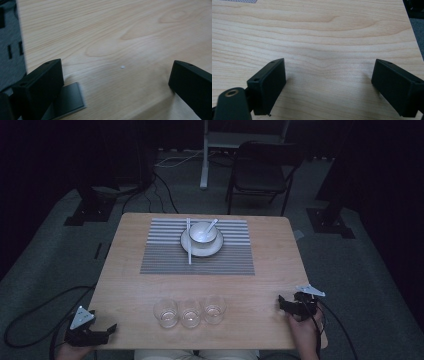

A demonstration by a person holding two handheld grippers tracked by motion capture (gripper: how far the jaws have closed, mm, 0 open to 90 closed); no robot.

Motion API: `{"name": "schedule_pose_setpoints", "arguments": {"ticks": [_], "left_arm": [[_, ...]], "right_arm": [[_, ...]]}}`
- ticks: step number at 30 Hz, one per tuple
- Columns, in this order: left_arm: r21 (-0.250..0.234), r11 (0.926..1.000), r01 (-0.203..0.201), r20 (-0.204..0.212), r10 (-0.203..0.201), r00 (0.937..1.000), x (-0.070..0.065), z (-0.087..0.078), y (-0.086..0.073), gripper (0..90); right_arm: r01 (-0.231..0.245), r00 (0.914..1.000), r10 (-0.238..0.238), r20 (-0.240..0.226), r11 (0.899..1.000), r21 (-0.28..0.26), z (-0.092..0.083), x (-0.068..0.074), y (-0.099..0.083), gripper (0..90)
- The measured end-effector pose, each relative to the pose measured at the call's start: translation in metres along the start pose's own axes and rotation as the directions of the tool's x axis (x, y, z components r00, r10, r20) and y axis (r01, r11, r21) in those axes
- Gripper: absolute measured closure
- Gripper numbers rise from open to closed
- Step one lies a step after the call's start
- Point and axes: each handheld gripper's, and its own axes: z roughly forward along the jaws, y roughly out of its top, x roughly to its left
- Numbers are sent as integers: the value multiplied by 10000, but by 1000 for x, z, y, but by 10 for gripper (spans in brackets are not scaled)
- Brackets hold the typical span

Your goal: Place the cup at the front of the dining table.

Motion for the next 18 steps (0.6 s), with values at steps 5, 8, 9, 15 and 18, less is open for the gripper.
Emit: {"name": "schedule_pose_setpoints", "arguments": {"ticks": [5,8,9,15,18], "left_arm": [[-240,9997,-18,320,26,9995,1,-5,-2,6],[-346,9994,-72,390,85,9992,1,-5,-4,7],[-365,9993,-34,493,52,9988,2,-5,-4,7],[-24,9999,-117,705,119,9974,5,-6,0,13],[21,9994,-345,612,343,9975,3,-5,0,15]], "right_arm": [[-3,10000,3,0,10000,0,0,0,0,116],[-2,10000,2,2,10000,0,0,0,0,116],[1,10000,-1,0,10000,-2,0,0,0,117],[-1,10000,1,1,10000,-1,0,0,0,116],[2,10000,-2,1,10000,-1,0,0,0,116]]}}
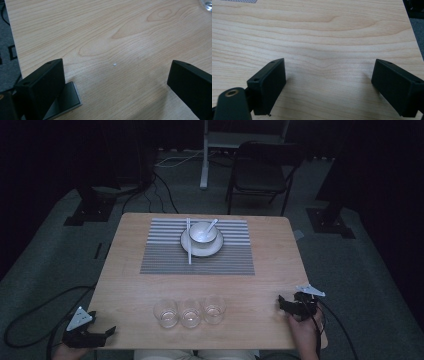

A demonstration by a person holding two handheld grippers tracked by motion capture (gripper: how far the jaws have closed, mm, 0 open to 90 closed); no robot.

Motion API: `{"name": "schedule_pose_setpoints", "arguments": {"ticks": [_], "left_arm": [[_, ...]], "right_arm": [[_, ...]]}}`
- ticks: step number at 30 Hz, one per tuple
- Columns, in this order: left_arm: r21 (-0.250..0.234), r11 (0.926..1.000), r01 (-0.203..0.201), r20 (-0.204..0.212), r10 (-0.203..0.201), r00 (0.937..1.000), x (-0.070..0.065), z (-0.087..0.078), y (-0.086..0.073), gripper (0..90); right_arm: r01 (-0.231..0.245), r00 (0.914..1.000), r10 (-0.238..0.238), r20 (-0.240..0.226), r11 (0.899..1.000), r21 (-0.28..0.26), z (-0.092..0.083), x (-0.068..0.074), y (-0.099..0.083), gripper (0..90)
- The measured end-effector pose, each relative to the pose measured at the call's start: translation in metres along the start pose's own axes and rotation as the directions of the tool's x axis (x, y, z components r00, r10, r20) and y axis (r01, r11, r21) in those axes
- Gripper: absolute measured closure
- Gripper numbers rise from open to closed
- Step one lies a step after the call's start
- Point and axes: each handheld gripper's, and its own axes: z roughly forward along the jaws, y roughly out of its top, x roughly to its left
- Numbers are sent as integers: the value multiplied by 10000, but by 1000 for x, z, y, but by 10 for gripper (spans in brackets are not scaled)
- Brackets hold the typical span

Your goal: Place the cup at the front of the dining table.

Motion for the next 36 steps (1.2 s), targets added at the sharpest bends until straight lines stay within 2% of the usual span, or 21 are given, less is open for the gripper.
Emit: {"name": "schedule_pose_setpoints", "arguments": {"ticks": [2,5,8,14,15,16,18,19,20,32,36], "left_arm": [[-3,10000,38,30,-38,10000,0,0,0,16],[-1,9998,189,298,-189,9994,3,-1,1,17],[-39,9998,173,241,-172,9996,3,-2,2,16],[9,9997,237,426,-237,9988,4,-3,5,17],[34,9997,228,337,-229,9992,4,-3,6,17],[65,9998,208,442,-211,9988,3,-3,7,17],[128,9998,165,399,-170,9991,2,-3,8,17],[135,9998,163,551,-170,9983,2,-2,9,17],[104,9998,147,474,-152,9988,1,-2,10,17],[13,10000,31,1166,-32,9932,-5,0,24,18],[-64,10000,-41,1269,48,9919,-8,2,29,17]], "right_arm": [[-1,10000,1,0,10000,0,0,0,0,117],[-2,10000,2,1,10000,1,0,0,0,116],[-1,10000,1,1,10000,1,0,0,0,117],[-5,10000,5,2,10000,0,0,0,0,117],[-4,10000,4,2,10000,1,0,0,0,116],[-4,10000,4,2,10000,1,0,0,0,116],[-5,10000,5,1,10000,1,0,0,0,117],[-5,10000,5,2,10000,1,0,0,0,116],[0,10000,0,1,10000,0,0,0,0,117],[-4,10000,4,2,10000,0,0,0,0,116],[0,10000,0,1,10000,1,0,0,0,116]]}}
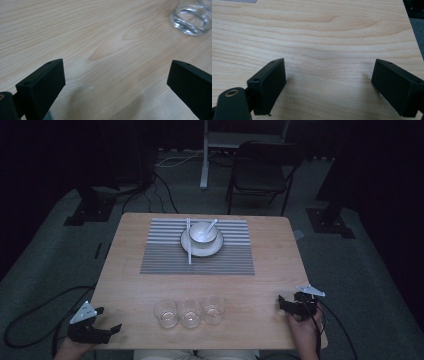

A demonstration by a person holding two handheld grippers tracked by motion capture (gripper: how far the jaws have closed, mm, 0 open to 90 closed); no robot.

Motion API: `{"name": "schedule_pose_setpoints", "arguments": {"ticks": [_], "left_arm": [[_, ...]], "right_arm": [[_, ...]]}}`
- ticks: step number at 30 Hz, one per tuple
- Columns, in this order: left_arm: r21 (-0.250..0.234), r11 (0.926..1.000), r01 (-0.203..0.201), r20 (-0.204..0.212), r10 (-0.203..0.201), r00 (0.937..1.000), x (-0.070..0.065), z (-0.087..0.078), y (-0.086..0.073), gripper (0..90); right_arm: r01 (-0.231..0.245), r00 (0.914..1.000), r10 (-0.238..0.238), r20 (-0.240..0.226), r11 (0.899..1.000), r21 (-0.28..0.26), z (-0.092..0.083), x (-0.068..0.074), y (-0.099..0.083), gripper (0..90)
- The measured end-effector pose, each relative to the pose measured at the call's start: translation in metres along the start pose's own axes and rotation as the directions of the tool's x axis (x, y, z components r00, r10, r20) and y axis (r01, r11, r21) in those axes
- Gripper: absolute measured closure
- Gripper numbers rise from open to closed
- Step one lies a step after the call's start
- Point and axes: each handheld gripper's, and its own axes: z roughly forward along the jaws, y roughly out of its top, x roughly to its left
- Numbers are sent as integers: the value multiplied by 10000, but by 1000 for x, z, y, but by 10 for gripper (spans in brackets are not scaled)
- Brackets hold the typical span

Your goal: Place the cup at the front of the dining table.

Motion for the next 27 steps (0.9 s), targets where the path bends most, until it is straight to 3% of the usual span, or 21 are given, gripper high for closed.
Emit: {"name": "schedule_pose_setpoints", "arguments": {"ticks": [3,5,6,13,16,21,24,27], "left_arm": [[-167,9998,-78,405,84,9991,-3,3,10,18],[-199,9998,-98,346,105,9993,-5,4,13,18],[-146,9995,-295,445,302,9986,-8,6,18,18],[-158,9979,-634,803,644,9947,-16,15,33,18],[-149,9954,-945,1102,955,9893,-21,17,43,18],[-418,9940,-1013,1291,1059,9860,-26,16,53,18],[-551,9910,-1223,1564,1295,9792,-30,17,61,18],[-635,9886,-1367,1608,1453,9762,-35,18,65,18]], "right_arm": [[1,10000,-1,1,10000,-1,0,0,0,117],[-2,10000,2,1,10000,1,0,0,0,116],[-4,10000,4,1,10000,0,0,0,0,116],[1,10000,-1,1,10000,-1,0,0,0,116],[0,10000,0,-1,10000,0,0,0,0,116],[-3,10000,3,1,10000,0,0,0,0,116],[3,10000,-3,-1,10000,-2,0,0,0,117],[0,10000,0,0,10000,-1,0,0,0,116]]}}
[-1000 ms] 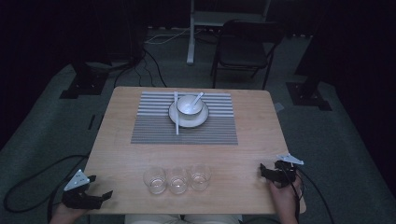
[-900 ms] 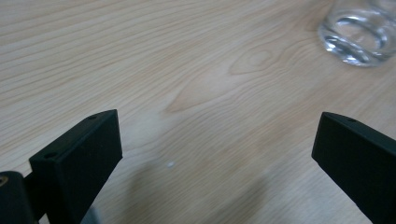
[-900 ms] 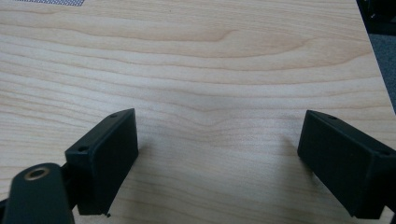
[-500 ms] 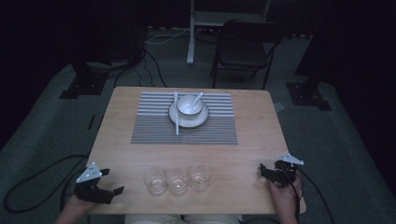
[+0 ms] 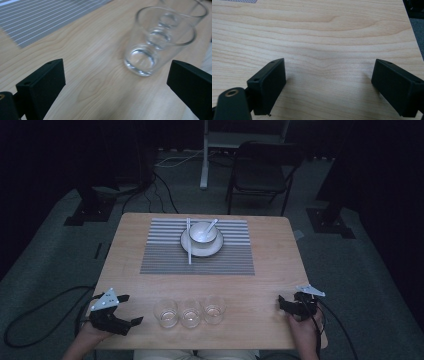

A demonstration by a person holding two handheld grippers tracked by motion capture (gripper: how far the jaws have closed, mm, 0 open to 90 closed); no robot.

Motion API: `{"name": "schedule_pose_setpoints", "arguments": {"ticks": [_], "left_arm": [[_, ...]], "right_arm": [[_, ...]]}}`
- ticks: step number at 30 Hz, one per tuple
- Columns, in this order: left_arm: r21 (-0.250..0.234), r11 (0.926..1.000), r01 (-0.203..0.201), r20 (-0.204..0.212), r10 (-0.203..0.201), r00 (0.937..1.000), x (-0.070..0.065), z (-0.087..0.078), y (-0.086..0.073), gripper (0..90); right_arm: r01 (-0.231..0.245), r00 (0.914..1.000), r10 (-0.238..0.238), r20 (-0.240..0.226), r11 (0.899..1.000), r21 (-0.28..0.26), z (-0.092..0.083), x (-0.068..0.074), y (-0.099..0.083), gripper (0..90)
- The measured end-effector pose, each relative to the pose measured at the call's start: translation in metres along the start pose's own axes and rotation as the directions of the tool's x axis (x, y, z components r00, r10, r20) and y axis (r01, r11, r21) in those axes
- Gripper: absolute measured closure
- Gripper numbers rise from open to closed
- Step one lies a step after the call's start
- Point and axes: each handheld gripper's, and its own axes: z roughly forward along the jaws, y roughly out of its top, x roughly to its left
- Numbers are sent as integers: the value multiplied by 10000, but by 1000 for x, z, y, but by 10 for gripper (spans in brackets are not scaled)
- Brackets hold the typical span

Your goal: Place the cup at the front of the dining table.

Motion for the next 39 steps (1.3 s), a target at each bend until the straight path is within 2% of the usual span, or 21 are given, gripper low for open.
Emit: {"name": "schedule_pose_setpoints", "arguments": {"ticks": [1,2,3,6,8,10,11,15,18,20,21,24,27,28,29,31,33,36,37,39], "left_arm": [[14,9999,-165,93,165,9998,-4,3,5,19],[14,9999,-165,93,165,9998,-4,3,5,19],[51,9993,-377,300,375,9988,-8,6,10,19],[74,9989,-472,462,469,9978,-10,8,14,19],[-45,9980,-628,645,629,9959,-13,9,22,19],[-87,9979,-644,637,648,9959,-14,10,24,19],[-84,9969,-780,791,784,9938,-17,12,29,19],[-64,9948,-1014,950,1015,9903,-21,17,39,19],[-130,9942,-1072,1025,1079,9889,-23,20,43,28],[-196,9931,-1159,1114,1174,9868,-25,23,48,48],[-245,9918,-1251,1292,1273,9834,-27,25,52,48],[-165,9907,-1351,1271,1361,9825,-30,29,57,48],[-62,9872,-1595,1407,1588,9772,-35,37,67,47],[-62,9872,-1595,1407,1588,9772,-35,37,67,48],[-3,9851,-1722,1512,1702,9737,-36,40,72,48],[53,9829,-1839,1436,1813,9729,-39,43,77,47],[130,9782,-2071,1543,2027,9670,-42,48,86,47],[154,9760,-2171,1653,2116,9633,-45,52,92,47],[193,9735,-2280,1796,2210,9586,-48,56,97,47],[263,9704,-2399,1859,2311,9550,-52,61,101,47]], "right_arm": [[-4,10000,4,0,10000,2,0,0,0,116],[-4,10000,4,0,10000,2,0,0,0,116],[-5,10000,5,1,10000,0,0,0,0,116],[-5,10000,5,1,10000,0,0,0,0,116],[-1,10000,1,0,10000,1,0,0,0,116],[-4,10000,4,0,10000,2,0,0,0,116],[3,10000,-3,0,10000,0,0,0,0,116],[-6,10000,6,0,10000,3,0,0,0,117],[2,10000,-2,0,10000,0,0,0,0,116],[4,10000,-4,-1,10000,-6,0,0,0,116],[8,10000,-8,-2,10000,-7,0,0,0,116],[8,10000,-8,-1,10000,-7,0,0,0,117],[20,10000,-20,0,10000,-11,0,0,0,117],[18,10000,-18,-1,10000,-10,0,0,0,116],[19,10000,-19,0,10000,-10,0,0,0,116],[19,10000,-19,0,10000,-10,0,0,0,116],[19,10000,-19,0,10000,-10,0,0,0,116],[18,10000,-18,0,10000,-10,0,0,0,117],[17,10000,-17,0,10000,-10,0,0,0,117],[20,10000,-20,-1,10000,-10,0,0,0,116]]}}
